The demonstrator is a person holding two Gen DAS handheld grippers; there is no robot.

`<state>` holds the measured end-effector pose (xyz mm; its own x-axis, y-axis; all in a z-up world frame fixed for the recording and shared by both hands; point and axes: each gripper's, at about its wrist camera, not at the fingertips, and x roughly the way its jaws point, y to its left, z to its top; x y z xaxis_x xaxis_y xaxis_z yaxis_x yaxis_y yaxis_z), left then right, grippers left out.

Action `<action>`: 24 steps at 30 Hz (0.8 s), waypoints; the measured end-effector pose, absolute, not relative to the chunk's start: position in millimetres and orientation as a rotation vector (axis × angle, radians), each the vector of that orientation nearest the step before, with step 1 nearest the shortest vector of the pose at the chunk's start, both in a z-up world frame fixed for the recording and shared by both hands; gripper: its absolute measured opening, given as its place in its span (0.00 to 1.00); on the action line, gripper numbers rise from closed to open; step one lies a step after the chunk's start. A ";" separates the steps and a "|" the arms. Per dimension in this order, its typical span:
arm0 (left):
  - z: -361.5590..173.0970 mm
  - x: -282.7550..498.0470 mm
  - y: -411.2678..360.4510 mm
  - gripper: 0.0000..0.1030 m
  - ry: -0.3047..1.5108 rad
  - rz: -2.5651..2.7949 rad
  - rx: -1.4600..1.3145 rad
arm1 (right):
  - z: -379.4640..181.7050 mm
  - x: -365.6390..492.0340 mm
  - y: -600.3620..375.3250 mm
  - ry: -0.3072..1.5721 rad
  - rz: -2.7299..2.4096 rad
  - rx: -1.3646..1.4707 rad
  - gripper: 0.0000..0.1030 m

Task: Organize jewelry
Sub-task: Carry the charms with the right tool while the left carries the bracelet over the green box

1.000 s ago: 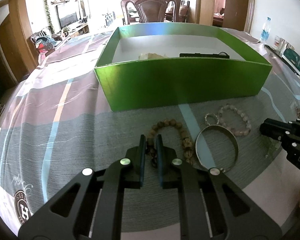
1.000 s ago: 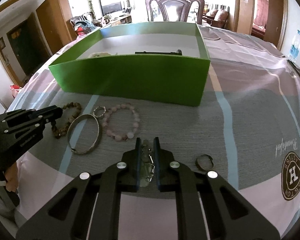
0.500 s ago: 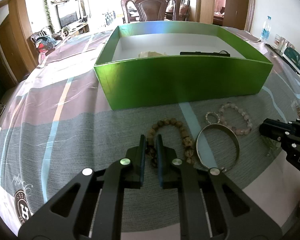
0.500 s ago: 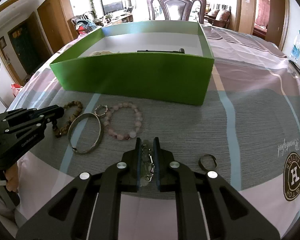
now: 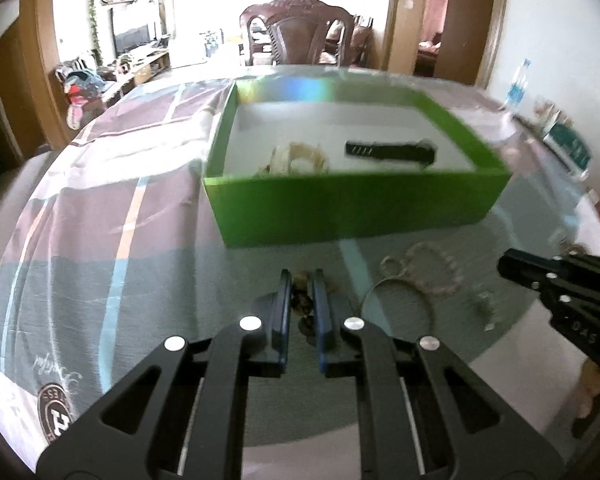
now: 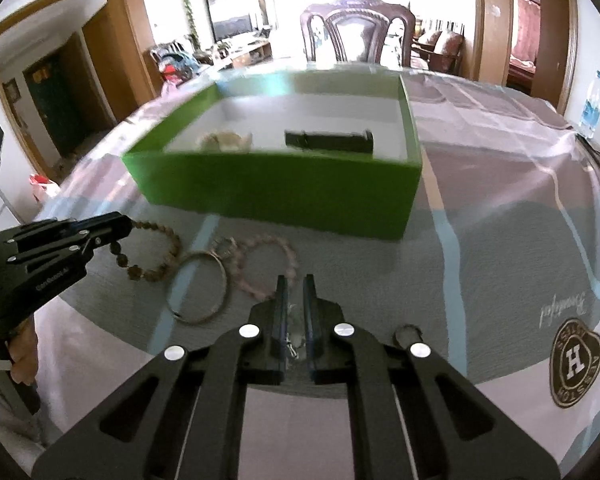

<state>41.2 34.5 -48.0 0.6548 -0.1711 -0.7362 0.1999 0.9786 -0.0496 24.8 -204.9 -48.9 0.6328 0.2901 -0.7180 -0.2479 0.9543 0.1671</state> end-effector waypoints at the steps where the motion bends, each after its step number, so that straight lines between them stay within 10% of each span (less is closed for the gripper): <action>1: -39.5 39.9 36.6 0.10 0.819 -0.217 0.033 | -42.7 23.3 -206.0 0.816 0.313 0.057 0.08; 12: -1.8 40.0 38.2 0.10 0.759 -0.203 0.058 | -39.3 20.5 -207.1 0.828 0.296 -0.017 0.08; 16: -21.1 43.4 33.1 0.10 0.810 -0.213 0.055 | -74.0 26.3 -193.8 0.941 0.299 -0.042 0.27; 24: -36.6 49.7 31.1 0.10 0.851 -0.203 0.059 | -80.6 30.0 -191.4 0.978 0.299 -0.063 0.15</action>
<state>49.7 31.1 -36.6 0.6414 -0.1539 -0.7516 0.2013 0.9791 -0.0288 30.0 -191.4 -80.6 0.5214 0.2213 -0.8242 -0.2772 0.9573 0.0816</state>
